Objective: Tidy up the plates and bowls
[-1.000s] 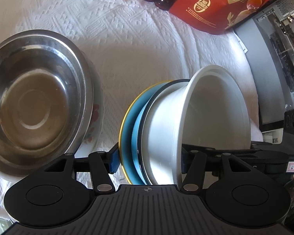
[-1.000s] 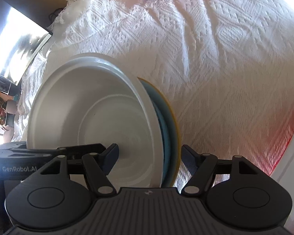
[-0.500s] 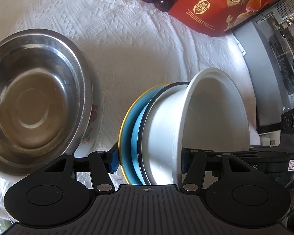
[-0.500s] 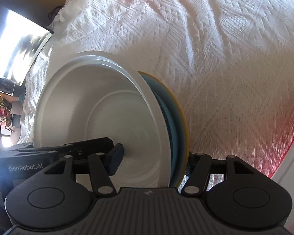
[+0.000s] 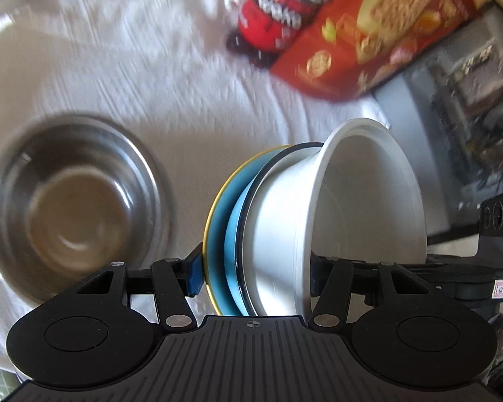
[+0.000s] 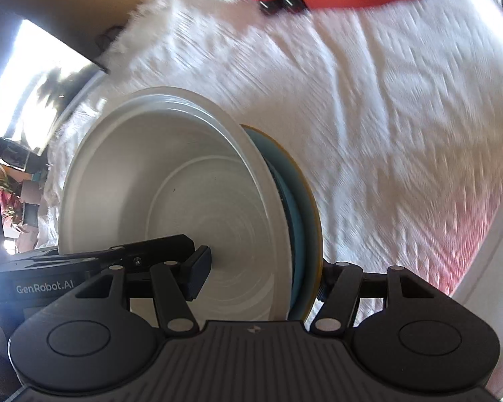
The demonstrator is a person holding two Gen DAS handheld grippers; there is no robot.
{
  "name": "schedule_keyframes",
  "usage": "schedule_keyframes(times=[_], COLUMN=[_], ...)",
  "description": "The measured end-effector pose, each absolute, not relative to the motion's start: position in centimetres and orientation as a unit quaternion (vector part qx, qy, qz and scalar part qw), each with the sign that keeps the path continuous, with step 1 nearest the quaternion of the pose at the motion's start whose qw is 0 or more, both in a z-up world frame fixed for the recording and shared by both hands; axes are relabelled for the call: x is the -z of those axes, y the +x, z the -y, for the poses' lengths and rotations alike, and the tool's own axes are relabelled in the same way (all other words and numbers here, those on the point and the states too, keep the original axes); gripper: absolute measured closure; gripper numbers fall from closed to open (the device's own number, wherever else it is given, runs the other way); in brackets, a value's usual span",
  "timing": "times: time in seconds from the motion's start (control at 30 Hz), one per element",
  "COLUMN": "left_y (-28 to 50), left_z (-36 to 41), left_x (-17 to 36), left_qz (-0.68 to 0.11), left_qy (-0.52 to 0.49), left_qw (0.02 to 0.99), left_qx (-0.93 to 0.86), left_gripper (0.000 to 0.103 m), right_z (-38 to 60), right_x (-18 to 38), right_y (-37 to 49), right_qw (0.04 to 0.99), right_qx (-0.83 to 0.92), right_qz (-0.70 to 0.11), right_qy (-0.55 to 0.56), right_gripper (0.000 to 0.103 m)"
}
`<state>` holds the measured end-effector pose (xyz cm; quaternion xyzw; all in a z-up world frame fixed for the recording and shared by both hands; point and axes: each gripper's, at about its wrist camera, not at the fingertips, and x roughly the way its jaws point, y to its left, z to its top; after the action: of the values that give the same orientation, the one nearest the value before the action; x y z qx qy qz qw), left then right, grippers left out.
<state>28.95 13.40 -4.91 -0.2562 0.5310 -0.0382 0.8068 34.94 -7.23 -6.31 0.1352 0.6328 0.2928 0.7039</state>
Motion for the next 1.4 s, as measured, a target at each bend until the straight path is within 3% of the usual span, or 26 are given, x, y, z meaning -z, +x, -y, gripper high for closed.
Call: schedule_keyframes(times=[0.33, 0.73, 1.0, 1.4], left_y=[25.7, 25.2, 25.7, 25.4], left_z=[-23.1, -29.0, -30.0, -29.9], left_x=[1.6, 9.0, 9.6, 9.3], left_qz=[-0.482, -0.529, -0.542, -0.54], left_qy=[-0.279, -0.346, -0.347, -0.332], left_qw=[0.83, 0.773, 0.763, 0.771], left_qx=[-0.021, -0.059, -0.05, -0.061], left_gripper=[0.045, 0.045, 0.066, 0.069], right_z=[-3.1, -13.3, -13.5, -11.6], right_x=[1.3, 8.7, 8.5, 7.1], right_y=[36.4, 37.0, 37.2, 37.6], right_qw=[0.714, 0.654, 0.673, 0.669], right_qx=[-0.362, -0.351, -0.338, -0.336], right_qz=[-0.593, -0.669, -0.658, -0.662], right_qy=[0.091, 0.034, 0.016, 0.037], right_gripper=[0.041, 0.041, 0.038, 0.04])
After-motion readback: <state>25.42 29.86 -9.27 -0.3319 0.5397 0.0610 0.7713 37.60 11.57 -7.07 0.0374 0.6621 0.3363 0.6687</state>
